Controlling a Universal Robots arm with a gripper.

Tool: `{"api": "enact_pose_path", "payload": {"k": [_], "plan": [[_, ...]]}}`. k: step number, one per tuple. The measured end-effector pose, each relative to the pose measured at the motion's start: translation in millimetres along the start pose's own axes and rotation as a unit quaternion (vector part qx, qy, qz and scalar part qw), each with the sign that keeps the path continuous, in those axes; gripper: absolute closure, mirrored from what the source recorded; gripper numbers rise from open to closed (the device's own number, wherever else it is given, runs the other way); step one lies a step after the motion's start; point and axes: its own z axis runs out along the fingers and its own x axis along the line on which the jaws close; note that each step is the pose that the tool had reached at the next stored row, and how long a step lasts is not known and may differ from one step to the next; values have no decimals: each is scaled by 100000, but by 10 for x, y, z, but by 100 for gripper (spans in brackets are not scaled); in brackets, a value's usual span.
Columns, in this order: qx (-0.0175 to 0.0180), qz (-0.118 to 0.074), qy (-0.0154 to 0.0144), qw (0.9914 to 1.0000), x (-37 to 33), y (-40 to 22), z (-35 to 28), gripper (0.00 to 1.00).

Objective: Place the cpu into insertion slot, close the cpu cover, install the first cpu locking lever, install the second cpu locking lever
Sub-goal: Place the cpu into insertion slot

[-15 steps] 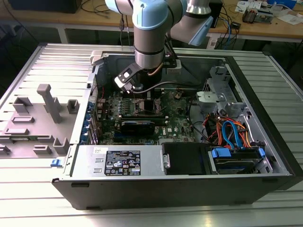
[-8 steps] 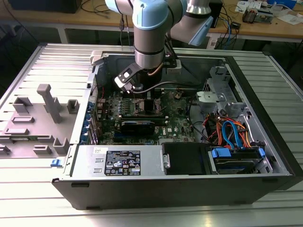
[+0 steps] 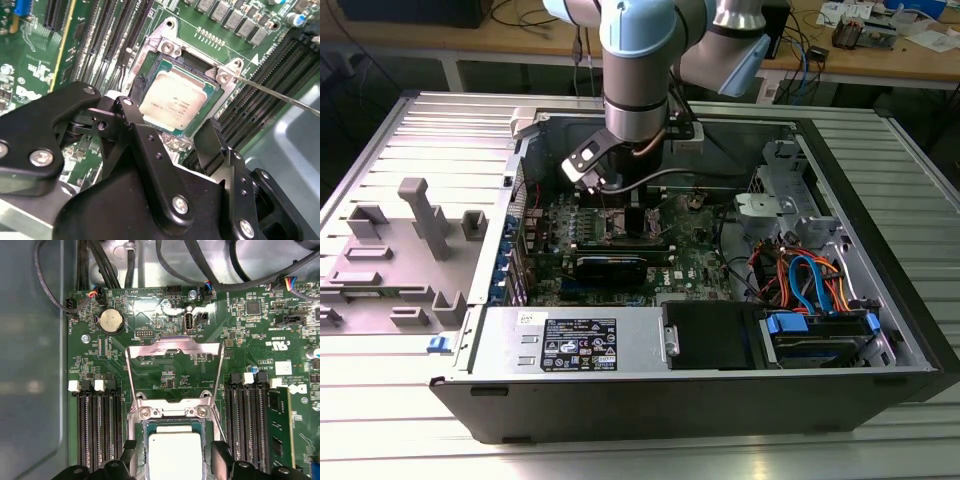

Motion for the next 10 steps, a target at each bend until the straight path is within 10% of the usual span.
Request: {"api": "enact_pose_path", "payload": {"k": [5, 10], "plan": [[44, -1, -5, 100000, 0, 4, -92, 40], [92, 0, -6, 100000, 1, 16, -111, 70]]}}
